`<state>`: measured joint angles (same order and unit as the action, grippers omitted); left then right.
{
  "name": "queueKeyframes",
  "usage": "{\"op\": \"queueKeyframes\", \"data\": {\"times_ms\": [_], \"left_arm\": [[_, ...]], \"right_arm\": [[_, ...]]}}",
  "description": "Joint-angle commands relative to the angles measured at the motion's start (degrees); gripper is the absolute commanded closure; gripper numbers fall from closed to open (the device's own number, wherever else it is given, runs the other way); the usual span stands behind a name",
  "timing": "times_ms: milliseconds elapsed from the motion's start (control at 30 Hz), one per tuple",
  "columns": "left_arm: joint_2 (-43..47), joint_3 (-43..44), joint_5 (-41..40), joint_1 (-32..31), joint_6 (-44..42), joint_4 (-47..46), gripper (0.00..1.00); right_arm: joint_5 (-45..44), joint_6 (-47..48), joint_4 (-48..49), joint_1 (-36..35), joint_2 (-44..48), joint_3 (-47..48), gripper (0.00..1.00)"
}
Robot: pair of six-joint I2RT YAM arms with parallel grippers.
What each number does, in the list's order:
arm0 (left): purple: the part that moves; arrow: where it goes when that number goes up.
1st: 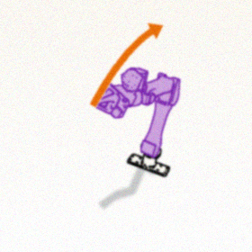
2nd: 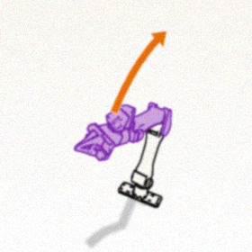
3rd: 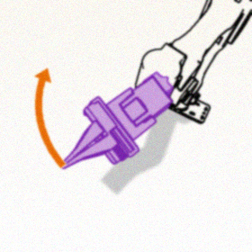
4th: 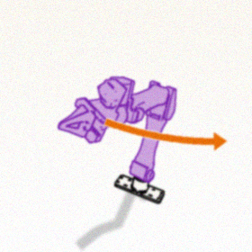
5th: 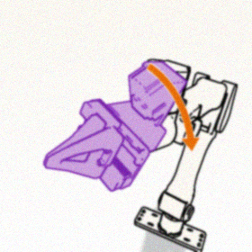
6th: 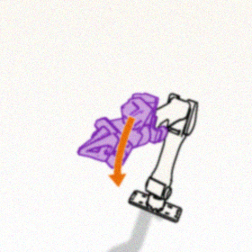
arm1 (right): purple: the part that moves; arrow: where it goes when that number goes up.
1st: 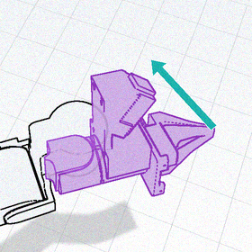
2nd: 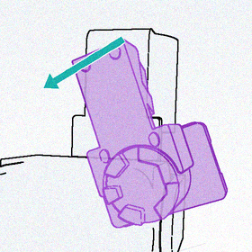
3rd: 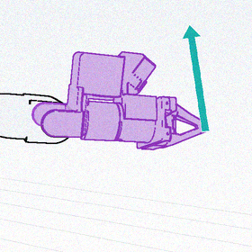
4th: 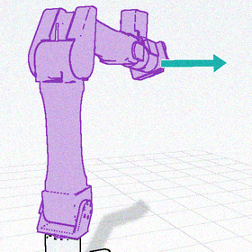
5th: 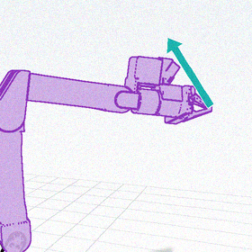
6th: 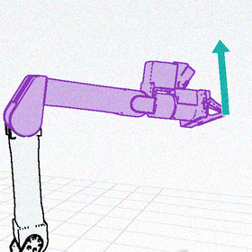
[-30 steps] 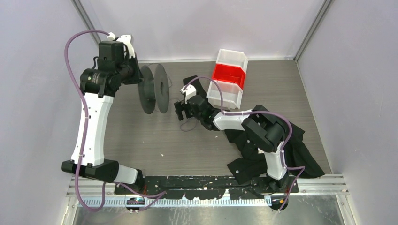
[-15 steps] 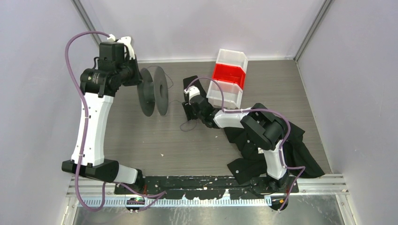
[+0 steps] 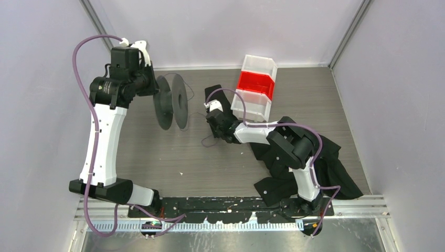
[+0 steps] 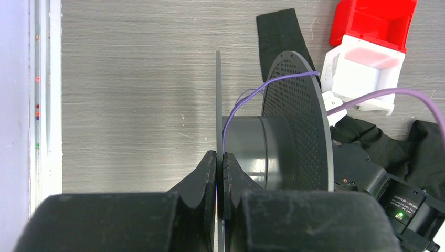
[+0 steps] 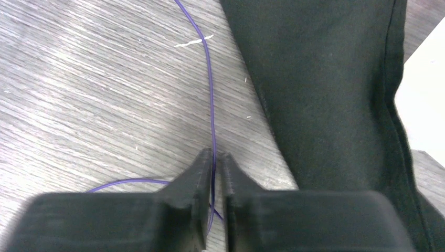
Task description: Wrap the cables
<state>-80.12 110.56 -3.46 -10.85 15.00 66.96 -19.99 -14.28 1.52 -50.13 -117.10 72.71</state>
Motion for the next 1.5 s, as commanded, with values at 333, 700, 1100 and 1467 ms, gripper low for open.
{"op": "queueKeyframes", "data": {"times_ms": [333,700,1100,1467], "left_arm": [[3.9,-7.2,5.0,0.3,-4.2,-8.4,1.00],[3.5,-11.7,20.9,0.2,-9.4,-7.1,0.99],[5.2,-5.6,21.8,3.5,-1.9,-14.2,1.00],[4.8,-6.2,8.2,6.8,13.4,-25.6,1.00]], "right_arm": [[-10.4,12.0,-6.1,4.1,16.9,7.9,0.99],[-7.5,10.0,-6.5,24.8,28.1,9.0,0.99],[-4.2,6.9,-11.5,26.1,30.8,0.2,0.99],[-3.1,6.7,-21.9,14.8,44.2,-10.5,1.00]]}}
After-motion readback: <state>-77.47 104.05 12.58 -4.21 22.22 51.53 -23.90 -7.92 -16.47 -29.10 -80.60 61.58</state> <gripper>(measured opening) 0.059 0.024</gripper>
